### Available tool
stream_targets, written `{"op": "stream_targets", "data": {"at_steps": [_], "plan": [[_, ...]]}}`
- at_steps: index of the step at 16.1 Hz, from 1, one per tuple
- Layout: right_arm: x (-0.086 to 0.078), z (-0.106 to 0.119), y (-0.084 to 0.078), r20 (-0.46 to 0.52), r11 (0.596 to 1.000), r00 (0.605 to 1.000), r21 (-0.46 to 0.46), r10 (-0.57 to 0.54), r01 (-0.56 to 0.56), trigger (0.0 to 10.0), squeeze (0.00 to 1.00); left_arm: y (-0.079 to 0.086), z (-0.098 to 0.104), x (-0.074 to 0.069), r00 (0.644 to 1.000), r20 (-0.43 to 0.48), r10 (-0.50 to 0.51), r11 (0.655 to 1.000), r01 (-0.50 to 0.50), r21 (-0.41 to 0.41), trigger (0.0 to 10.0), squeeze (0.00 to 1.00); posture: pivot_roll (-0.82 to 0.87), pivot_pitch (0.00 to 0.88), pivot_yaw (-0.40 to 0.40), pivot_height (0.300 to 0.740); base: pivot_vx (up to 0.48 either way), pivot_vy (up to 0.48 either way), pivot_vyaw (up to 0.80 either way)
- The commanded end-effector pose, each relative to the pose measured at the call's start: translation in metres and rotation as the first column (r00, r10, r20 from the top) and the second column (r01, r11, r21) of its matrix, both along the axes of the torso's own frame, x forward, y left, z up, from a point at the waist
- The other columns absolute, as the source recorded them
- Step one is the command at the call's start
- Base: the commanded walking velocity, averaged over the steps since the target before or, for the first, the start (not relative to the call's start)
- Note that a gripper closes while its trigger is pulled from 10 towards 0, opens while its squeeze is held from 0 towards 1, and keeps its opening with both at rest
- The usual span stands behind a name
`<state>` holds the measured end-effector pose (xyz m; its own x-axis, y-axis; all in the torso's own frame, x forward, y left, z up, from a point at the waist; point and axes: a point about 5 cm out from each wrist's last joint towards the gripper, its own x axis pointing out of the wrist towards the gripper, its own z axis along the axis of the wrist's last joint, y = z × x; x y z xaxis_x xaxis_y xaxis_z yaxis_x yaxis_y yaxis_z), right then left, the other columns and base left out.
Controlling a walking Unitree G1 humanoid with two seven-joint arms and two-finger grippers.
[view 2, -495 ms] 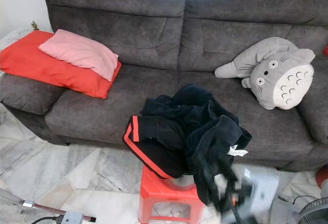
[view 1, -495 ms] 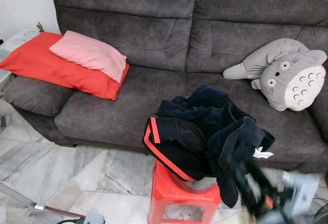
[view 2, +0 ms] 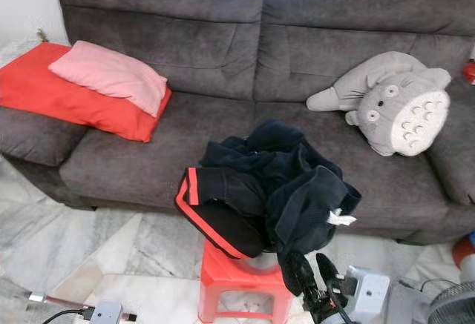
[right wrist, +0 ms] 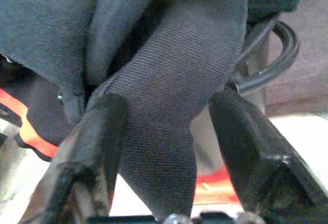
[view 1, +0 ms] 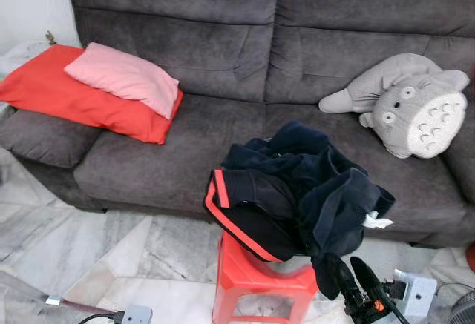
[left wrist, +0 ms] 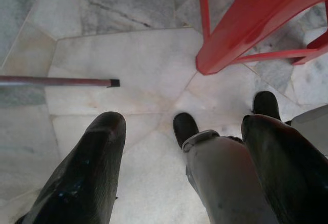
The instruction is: Hang hanger
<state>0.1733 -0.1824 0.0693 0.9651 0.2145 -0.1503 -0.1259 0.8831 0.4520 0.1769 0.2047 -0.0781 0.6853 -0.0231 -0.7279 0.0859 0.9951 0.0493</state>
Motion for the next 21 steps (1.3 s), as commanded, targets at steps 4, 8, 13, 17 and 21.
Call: {"op": "stream_targets", "data": {"at_steps": [4,8,13,17,21], "plan": [[0.000,-0.007,-0.014,0.037,0.982,0.993,0.158,-0.115,0.108,10.0,0.00,0.001,-0.004,-0.009,1.000,-0.023,0.003,1.000,-0.003,0.008,10.0,0.00,-0.11,0.145,-0.006,0.740,0.000,0.000,0.00],[-0.006,-0.007,-0.005,0.076,0.951,0.996,0.310,-0.037,0.012,10.0,0.00,-0.001,-0.004,-0.009,1.000,-0.018,-0.010,1.000,0.011,0.009,10.0,0.00,-0.12,0.148,0.003,0.740,0.000,0.000,0.00],[0.001,-0.015,-0.008,0.077,0.904,0.994,0.426,-0.077,0.037,10.0,0.00,0.002,-0.002,-0.006,1.000,-0.013,-0.011,1.000,0.012,0.011,10.0,0.00,-0.10,0.150,0.002,0.740,0.000,0.000,0.00],[-0.002,-0.019,-0.008,0.075,0.883,0.995,0.469,-0.072,0.029,10.0,0.00,0.003,-0.002,-0.007,1.000,-0.016,-0.017,1.000,0.017,0.017,10.0,0.00,-0.10,0.153,0.005,0.740,0.000,0.000,0.00],[-0.003,-0.024,-0.003,0.063,0.850,0.998,0.526,-0.020,-0.016,10.0,0.00,0.003,-0.002,-0.007,1.000,-0.010,-0.019,1.000,0.019,0.019,10.0,0.00,-0.10,0.153,0.002,0.740,0.000,0.000,0.00]]}}
